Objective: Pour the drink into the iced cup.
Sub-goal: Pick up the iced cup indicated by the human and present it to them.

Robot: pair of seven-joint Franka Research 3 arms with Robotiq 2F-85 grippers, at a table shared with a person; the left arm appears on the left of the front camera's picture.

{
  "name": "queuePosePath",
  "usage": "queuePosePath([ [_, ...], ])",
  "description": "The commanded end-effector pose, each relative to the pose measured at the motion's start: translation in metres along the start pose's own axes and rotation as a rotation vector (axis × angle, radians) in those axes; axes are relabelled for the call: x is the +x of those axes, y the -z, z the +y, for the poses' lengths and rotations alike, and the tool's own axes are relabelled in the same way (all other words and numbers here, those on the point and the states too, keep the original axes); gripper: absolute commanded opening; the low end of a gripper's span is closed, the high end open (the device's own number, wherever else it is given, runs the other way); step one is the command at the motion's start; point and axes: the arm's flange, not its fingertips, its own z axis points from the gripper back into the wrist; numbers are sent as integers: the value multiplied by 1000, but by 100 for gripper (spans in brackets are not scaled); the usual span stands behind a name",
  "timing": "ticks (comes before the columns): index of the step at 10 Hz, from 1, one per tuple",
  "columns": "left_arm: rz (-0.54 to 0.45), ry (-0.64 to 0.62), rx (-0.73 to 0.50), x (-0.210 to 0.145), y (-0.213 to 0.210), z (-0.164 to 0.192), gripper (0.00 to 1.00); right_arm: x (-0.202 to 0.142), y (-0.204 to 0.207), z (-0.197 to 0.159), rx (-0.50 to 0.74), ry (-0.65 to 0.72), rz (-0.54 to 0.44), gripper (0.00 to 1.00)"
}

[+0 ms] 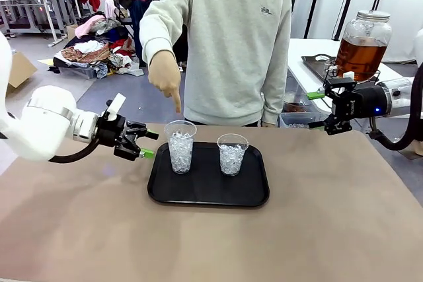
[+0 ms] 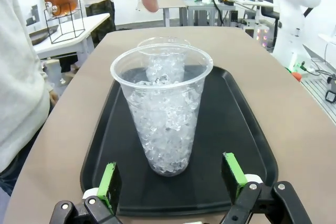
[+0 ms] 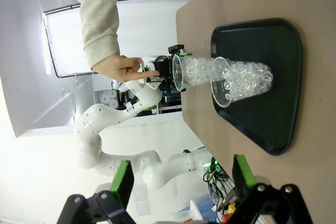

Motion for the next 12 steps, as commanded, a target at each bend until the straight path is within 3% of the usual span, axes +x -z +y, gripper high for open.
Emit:
queuePosePath([
  [1, -45, 28, 32, -5, 3, 3, 100, 1, -1, 2, 0, -3, -2, 100],
  [12, -85, 34, -5, -10, 42, 11, 100, 1, -1, 2, 0, -3, -2, 100],
])
